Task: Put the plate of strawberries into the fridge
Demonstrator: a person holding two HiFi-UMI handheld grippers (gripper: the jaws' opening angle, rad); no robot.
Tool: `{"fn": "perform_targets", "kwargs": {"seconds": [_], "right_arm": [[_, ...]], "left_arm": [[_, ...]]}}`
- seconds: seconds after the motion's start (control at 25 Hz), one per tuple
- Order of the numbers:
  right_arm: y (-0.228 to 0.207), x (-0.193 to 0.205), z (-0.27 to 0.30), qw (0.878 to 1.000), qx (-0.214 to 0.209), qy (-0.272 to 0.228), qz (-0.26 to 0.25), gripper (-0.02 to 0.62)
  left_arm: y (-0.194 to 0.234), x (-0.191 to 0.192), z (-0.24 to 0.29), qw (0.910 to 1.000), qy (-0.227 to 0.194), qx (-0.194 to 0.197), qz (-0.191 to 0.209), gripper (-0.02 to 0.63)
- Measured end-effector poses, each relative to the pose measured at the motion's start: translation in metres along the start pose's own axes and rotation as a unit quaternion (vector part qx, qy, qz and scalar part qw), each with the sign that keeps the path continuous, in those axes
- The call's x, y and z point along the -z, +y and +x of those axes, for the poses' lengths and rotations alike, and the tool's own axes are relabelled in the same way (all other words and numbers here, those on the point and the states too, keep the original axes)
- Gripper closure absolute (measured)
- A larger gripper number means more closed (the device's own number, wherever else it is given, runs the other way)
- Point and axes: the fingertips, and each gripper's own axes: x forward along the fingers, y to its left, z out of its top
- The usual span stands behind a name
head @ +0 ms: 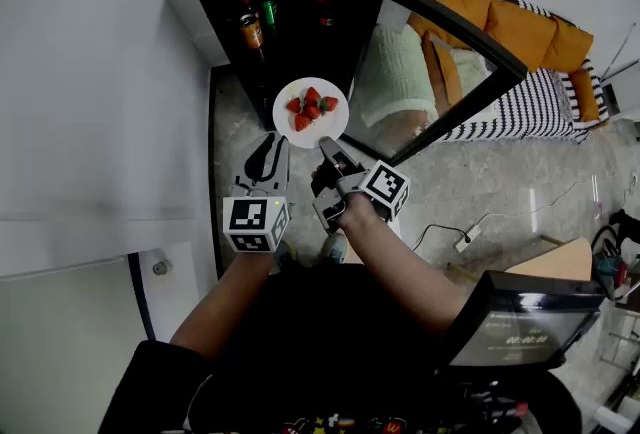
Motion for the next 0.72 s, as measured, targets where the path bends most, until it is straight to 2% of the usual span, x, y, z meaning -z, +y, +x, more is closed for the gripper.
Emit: {"fn": "perform_targets", "kwargs": {"seconds": [0.28,0.72], "right_arm": [[0.003,-0.007,-0.001,1.000,-0.008,0.000,0.001,0.580],[-0.006,-0.030,-0.009,0.999,-0.006,0.035,0.008,0.580]], "left_arm": [[-0.003,-0.002,0.005,1.0000,-0.001,-0.008,-0.001,0.540],[-0.029,0.000,0.013,0.9993,0.000,-0.038,0.003,0.540]]}}
